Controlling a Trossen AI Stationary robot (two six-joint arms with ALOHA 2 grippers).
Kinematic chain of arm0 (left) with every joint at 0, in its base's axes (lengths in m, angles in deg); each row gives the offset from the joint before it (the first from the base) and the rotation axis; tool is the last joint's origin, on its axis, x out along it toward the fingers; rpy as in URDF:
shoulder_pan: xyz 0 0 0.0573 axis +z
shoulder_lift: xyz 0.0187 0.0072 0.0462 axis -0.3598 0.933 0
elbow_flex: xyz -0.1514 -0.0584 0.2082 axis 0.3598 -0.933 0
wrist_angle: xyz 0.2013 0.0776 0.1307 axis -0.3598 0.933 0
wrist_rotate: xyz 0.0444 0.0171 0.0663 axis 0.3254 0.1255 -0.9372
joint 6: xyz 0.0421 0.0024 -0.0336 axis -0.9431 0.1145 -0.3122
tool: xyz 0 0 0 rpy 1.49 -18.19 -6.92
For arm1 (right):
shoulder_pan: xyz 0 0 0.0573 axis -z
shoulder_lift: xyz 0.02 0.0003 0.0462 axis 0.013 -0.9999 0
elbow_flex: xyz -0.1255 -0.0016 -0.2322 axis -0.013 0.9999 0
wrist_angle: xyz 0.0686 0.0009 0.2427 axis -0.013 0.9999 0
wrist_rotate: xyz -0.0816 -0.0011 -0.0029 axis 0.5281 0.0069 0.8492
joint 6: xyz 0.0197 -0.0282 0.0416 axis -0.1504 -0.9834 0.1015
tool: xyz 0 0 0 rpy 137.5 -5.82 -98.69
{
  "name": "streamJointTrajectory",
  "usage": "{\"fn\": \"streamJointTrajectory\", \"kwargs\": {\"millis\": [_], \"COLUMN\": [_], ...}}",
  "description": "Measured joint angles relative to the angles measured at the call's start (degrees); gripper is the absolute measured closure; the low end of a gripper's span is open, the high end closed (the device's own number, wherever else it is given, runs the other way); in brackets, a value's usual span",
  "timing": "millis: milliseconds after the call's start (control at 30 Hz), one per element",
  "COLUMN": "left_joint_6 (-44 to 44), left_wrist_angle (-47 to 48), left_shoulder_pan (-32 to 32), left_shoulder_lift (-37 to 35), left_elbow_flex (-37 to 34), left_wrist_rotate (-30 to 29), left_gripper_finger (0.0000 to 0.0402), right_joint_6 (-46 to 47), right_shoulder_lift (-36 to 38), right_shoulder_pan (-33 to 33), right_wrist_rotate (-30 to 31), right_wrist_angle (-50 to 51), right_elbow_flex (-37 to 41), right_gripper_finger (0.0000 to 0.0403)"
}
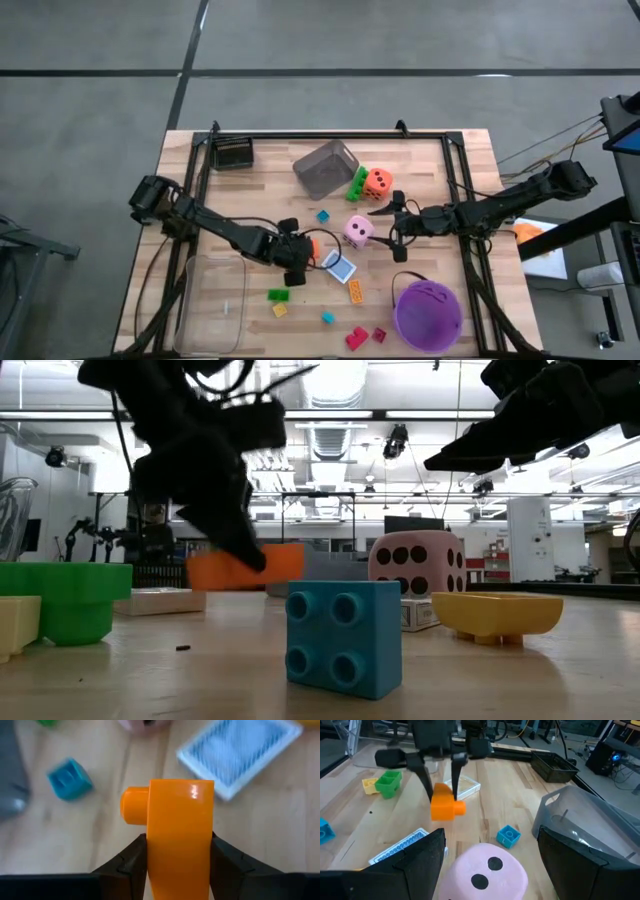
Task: Pick & Place Toys
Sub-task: Put the orange game piece into the transparent bin
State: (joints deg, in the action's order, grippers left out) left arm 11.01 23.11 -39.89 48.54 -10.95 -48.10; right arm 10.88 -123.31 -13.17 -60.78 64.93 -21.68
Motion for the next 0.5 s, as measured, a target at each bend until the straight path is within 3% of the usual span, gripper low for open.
{"fn": "streamJointTrajectory", "kwargs": {"millis": [133, 233, 433, 500], "left_joint_6": [-3.17, -5.82, -8.75, -8.67], "left_wrist_angle": [-6.93, -20.29, -55.1, -62.52], "left_shoulder_pan": [0.04, 0.04, 0.02, -0.09], "left_shoulder_lift": [-4.19, -8.73, -17.52, -20.62], "left_elbow_flex": [-2.63, -8.64, -27.56, -33.04], "left_wrist_rotate": [-2.33, -1.26, 13.47, 17.13], "left_gripper_finger": [0.0246, 0.0246, 0.0246, 0.0246], "right_joint_6": [-0.01, -0.01, -0.01, -0.14], "right_shoulder_lift": [0.0, 0.0, 0.0, 0.0], "right_shoulder_pan": [0.0, 0.0, 0.0, 0.0], "right_wrist_rotate": [0.01, 0.01, -0.05, -0.15], "right_wrist_angle": [-0.02, -0.03, -0.36, -0.69], "right_elbow_flex": [0.14, 0.2, 0.25, 0.3], "right_gripper_finger": [0.0092, 0.0092, 0.0092, 0.0092]}}
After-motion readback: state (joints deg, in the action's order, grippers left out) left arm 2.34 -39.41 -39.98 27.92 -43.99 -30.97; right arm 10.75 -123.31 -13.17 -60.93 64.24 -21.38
